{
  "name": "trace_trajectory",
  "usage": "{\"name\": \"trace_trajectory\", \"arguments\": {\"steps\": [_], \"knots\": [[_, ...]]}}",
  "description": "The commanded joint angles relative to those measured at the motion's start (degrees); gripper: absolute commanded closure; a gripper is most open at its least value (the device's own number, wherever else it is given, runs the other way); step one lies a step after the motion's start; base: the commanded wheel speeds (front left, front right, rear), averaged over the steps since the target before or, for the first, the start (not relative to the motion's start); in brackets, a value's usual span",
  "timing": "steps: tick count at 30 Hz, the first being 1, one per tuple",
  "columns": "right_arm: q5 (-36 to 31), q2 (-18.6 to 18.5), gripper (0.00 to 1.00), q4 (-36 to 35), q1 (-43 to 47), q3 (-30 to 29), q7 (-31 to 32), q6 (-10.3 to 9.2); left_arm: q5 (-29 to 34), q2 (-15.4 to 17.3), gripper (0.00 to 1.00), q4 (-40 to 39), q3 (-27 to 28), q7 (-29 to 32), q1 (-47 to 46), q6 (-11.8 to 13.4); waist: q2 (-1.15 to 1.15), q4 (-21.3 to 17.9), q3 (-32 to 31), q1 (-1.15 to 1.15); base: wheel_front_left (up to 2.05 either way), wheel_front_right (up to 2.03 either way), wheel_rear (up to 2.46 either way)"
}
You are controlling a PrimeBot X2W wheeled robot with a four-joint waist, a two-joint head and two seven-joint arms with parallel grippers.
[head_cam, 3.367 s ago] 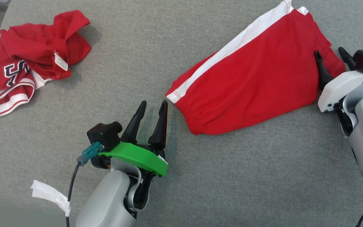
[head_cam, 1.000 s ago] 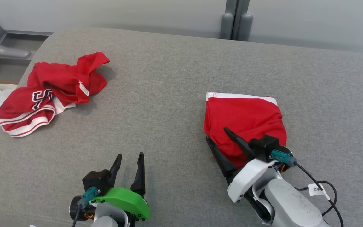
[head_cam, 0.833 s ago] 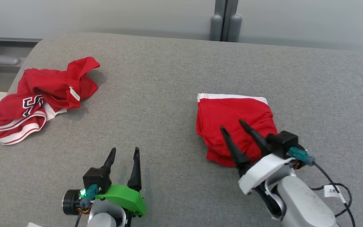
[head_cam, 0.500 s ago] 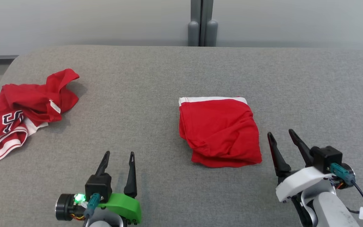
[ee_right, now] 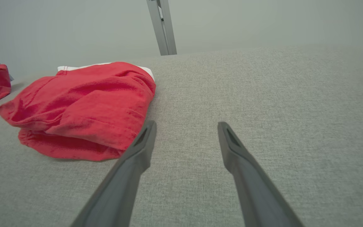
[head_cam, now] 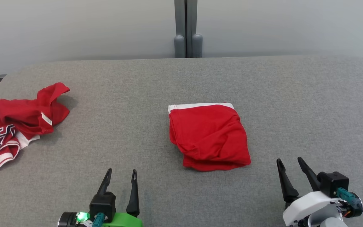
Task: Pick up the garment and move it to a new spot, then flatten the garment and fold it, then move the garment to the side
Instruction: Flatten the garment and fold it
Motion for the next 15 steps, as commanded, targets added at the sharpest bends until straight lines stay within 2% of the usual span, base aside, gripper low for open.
{"name": "trace_trajectory", "arguments": {"steps": [1,8,15], "knots": [[0.0,-0.2,0.0,-0.1,-0.9,0.0,-0.1,-0.08,-0.6,0.2,0.0,-0.1,-0.1,0.1,0.0,-0.1,0.0,0.5,0.6,0.0,0.0,0.0,0.0],[-0.6,-0.2,0.0,-0.3,-4.9,3.0,-0.1,-0.08,-1.9,0.2,0.0,-0.4,-0.8,0.0,-1.7,-0.2,0.0,2.8,2.5,0.0,0.0,0.0,0.0],[-1.1,-0.2,0.0,3.0,-12.0,7.3,-0.1,-0.09,-2.9,0.2,0.0,-0.5,-2.2,0.0,-3.3,-0.3,0.0,6.8,4.4,0.0,0.0,0.0,0.0]]}}
